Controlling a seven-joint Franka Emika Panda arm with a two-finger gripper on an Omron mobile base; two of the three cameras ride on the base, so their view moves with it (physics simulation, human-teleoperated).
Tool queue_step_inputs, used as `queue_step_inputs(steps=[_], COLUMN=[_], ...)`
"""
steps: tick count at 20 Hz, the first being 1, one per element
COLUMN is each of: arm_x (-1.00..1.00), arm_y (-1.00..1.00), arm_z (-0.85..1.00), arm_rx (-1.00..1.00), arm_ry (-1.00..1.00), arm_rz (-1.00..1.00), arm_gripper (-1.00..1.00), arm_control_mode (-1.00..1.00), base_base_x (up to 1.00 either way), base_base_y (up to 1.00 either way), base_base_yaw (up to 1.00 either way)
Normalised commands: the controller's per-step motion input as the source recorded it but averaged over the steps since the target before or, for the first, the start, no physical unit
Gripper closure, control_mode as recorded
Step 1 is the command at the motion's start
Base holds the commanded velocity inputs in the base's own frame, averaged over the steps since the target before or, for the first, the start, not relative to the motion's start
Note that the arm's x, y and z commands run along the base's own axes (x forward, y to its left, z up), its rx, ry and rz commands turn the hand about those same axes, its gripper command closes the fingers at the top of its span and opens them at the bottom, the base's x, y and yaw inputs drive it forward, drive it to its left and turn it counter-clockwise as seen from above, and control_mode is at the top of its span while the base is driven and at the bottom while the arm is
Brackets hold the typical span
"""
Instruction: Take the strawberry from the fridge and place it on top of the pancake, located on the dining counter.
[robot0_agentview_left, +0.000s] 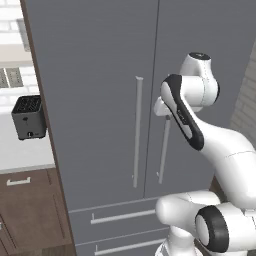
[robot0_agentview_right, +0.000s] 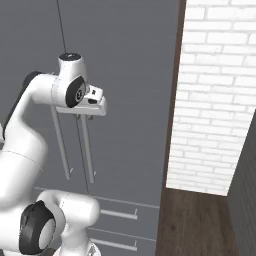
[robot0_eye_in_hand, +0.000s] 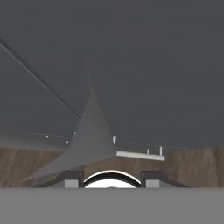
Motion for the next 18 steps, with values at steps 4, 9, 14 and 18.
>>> queue_step_inputs(steps=[4, 9, 14, 18], arm_x=[-0.27, -0.80, -0.98, -0.63], arm_y=[0.01, 0.00, 0.00, 0.03], arm_z=[0.01, 0.09, 0.00, 0.02], arm_rx=[0.00, 0.00, 0.00, 0.00], arm_ry=[-0.08, -0.30, -0.21, -0.15], arm_rz=[0.00, 0.00, -0.06, -0.10], arm_gripper=[-1.00, -1.00, -1.00, -1.00], arm_control_mode=[-1.00, -1.00, -1.00, -1.00], base_base_x=[0.00, 0.00, 0.00, 0.00], base_base_y=[0.00, 0.00, 0.00, 0.00], base_base_yaw=[0.00, 0.00, 0.00, 0.00])
